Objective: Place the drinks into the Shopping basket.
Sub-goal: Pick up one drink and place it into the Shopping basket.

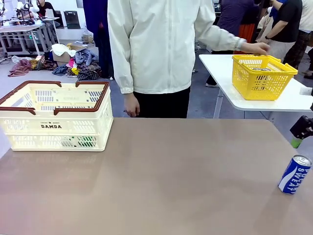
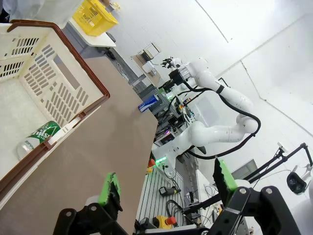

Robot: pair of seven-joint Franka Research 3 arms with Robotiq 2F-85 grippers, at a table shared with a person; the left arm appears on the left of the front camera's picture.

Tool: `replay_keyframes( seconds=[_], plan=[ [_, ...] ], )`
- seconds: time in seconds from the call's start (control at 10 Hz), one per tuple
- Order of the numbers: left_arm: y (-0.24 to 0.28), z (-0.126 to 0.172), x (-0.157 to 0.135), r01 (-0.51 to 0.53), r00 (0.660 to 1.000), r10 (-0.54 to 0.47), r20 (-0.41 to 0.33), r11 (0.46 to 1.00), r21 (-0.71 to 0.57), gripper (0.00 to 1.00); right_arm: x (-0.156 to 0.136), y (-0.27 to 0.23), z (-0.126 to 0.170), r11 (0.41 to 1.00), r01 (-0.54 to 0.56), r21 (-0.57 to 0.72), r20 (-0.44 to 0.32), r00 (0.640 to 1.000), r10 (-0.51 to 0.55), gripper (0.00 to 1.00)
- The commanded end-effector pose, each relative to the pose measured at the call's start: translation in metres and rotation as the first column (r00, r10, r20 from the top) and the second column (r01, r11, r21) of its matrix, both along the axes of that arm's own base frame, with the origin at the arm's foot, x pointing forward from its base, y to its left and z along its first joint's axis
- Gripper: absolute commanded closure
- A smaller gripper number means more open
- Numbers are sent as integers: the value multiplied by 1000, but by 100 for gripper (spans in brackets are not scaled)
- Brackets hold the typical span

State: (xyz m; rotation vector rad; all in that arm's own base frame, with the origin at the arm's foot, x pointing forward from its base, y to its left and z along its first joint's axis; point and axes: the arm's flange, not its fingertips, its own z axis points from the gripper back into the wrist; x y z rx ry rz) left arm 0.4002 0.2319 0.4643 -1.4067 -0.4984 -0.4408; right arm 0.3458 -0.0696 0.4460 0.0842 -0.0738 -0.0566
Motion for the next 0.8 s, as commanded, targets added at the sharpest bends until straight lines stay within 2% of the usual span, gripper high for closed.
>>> replay_keyframes(
  seconds=[0.0, 0.4, 0.7],
  plan=[
    [-1, 2, -4, 14, 1000, -14, -5, 1000, 2, 0, -28, 24, -45, 998, 61, -15, -20, 998, -61, 0],
    [-1, 2, -4, 14, 1000, -14, -5, 1000, 2, 0, -27, 48, -69, 998, 62, 4, -90, 994, -61, 0],
    [-1, 2, -4, 14, 1000, -14, -5, 1000, 2, 0, -31, 58, -85, 995, 56, -80, -163, 984, -69, 0]
  ],
)
